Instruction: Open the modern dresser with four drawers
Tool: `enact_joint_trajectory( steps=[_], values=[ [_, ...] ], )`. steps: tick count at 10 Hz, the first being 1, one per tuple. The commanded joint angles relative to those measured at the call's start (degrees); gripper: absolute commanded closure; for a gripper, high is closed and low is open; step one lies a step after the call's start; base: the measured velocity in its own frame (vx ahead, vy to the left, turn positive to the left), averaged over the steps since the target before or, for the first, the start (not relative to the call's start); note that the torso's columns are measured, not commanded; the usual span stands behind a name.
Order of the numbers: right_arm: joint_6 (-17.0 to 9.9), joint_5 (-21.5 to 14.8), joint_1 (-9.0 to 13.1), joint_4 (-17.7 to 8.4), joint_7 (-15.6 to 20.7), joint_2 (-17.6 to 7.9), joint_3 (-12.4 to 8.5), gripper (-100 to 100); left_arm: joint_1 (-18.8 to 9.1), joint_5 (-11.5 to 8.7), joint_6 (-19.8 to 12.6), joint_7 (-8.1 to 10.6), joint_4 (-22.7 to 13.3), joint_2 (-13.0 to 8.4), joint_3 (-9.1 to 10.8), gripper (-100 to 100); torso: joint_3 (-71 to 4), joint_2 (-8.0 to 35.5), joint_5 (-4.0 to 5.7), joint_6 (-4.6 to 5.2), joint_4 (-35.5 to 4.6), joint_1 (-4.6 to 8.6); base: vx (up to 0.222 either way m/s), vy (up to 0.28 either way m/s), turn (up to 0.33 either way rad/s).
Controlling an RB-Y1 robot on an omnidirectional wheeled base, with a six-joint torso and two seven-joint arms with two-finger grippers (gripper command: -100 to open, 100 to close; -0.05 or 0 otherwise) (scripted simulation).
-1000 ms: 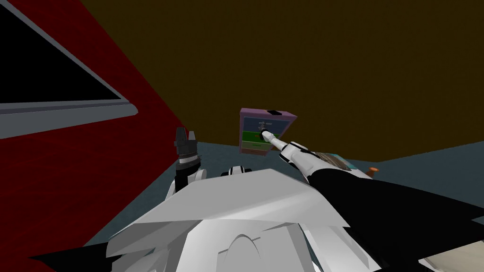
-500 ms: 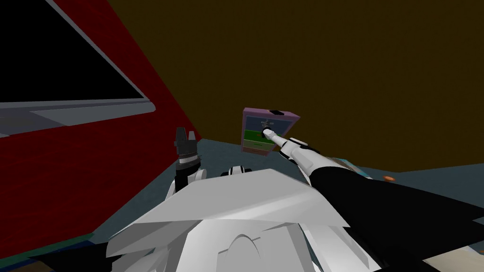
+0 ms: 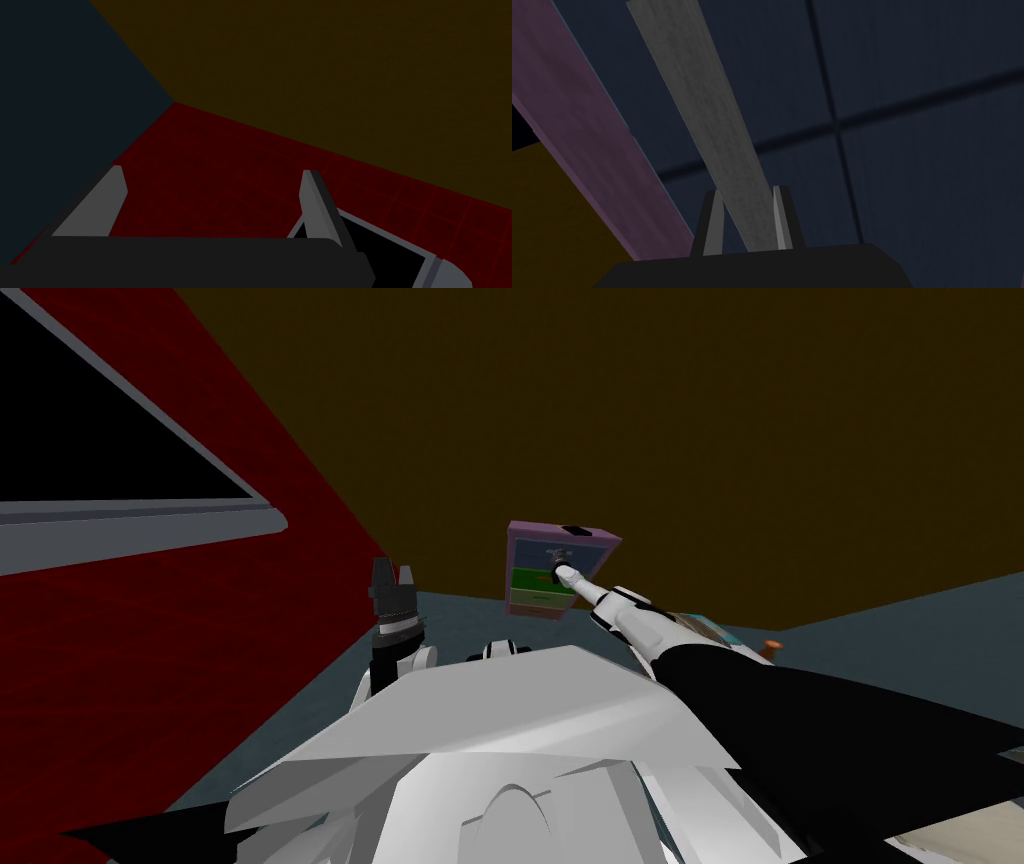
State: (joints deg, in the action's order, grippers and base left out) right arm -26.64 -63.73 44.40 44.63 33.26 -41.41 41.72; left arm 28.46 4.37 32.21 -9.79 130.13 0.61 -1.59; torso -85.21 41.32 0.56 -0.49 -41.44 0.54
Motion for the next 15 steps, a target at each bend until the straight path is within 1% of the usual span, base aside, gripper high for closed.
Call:
enact_joint_trajectory(
  steps=[1,2,3,4,5,6,7,8,9,10,11,12,13,14,15],
  values=[
    [0.3,1.6,-1.2,2.6,1.8,0.2,0.0,100,0.0,0.0,0.0,0.0,0.0,0.0,0.0,0,0.0,0.0,-0.09,0.03,0.0,-0.21,-0.006,-0.018,0.008],
    [2.8,0.3,-3.3,4.7,3.9,1.7,-3.1,100,0.0,0.0,0.0,0.0,0.0,0.0,0.0,0,0.0,0.0,-0.12,0.11,0.0,-0.35,0.178,0.027,-0.304],
    [4.1,0.3,-3.8,5.1,4.2,1.7,-4.7,100,0.0,0.0,0.0,0.0,0.0,0.0,0.0,0,-0.2,-0.5,-0.16,0.34,0.1,-0.43,0.231,0.07,-0.415],
    [5.9,0.3,-5.0,6.7,4.2,1.7,-6.0,100,0.0,0.0,0.0,0.0,0.0,0.0,-0.01,0,-0.4,-0.7,-0.13,0.45,0.1,-0.09,0.109,0.07,-0.116],
    [6.2,0.3,-7.0,9.5,4.2,1.7,-6.0,100,0.0,0.0,0.0,0.0,0.0,0.0,-0.01,0,-0.4,-0.6,0.03,0.06,0.2,0.18,0.021,0.017,0.015],
    [6.2,0.3,-7.3,9.7,4.2,1.7,-6.0,100,0.0,0.0,0.0,0.0,0.0,0.0,0.0,0,-0.2,-0.4,0.09,-0.22,0.2,0.05,-0.014,-0.016,0.043],
    [8.0,-1.0,-9.3,12.2,6.6,3.1,-9.5,100,0.0,0.0,0.0,0.0,0.0,0.0,0.0,0,-0.2,-0.3,0.02,-0.21,0.2,-0.13,0.154,0.076,-0.386],
    [9.1,-1.0,-10.8,14.8,6.6,3.1,-11.1,100,0.0,0.0,0.0,0.0,0.0,0.0,0.0,0,-0.4,-0.6,-0.14,0.32,0.2,-0.45,0.247,0.086,-0.366],
    [10.1,-1.0,-12.6,16.7,6.6,3.1,-12.0,100,0.0,0.0,0.0,0.0,0.0,0.0,0.0,0,-0.4,-0.7,-0.11,0.29,0.3,-0.26,0.12,0.041,-0.057],
    [11.8,-1.0,-13.4,16.7,6.6,3.1,-12.0,100,0.0,0.0,0.0,0.0,0.0,0.0,-0.01,0,-0.4,-0.6,0.06,-0.08,0.3,0.07,0.006,0.0,0.038],
    [12.1,-1.0,-13.4,16.7,6.6,3.1,-12.0,100,0.0,0.0,0.0,0.0,0.0,0.0,0.0,0,-0.3,-0.5,0.12,-0.23,0.4,0.07,-0.029,-0.019,0.033],
    [13.7,-2.4,-15.4,20.0,9.0,4.6,-15.4,100,0.0,0.0,0.0,0.0,0.0,0.0,0.0,0,-0.3,-0.5,0.03,-0.16,0.3,-0.1,0.171,0.054,-0.341],
    [14.8,-2.4,-15.9,21.6,9.0,4.6,-16.6,100,0.0,0.0,0.0,0.0,0.0,0.0,0.0,0,-0.5,-0.8,-0.15,0.16,0.3,-0.48,0.208,0.109,-0.361],
    [16.4,-2.4,-17.3,23.5,9.0,4.6,-18.0,100,0.0,0.0,0.0,0.0,0.0,0.0,-0.01,0,-0.6,-1.0,-0.15,0.03,0.4,-0.45,0.088,0.066,-0.112],
    [17.4,-2.4,-19.2,23.8,9.0,4.6,-18.0,100,0.0,0.0,0.0,0.0,0.0,0.0,0.0,0,-0.5,-0.8,-0.06,-0.27,0.3,-0.24,0.011,0.007,0.025]
  ],
)
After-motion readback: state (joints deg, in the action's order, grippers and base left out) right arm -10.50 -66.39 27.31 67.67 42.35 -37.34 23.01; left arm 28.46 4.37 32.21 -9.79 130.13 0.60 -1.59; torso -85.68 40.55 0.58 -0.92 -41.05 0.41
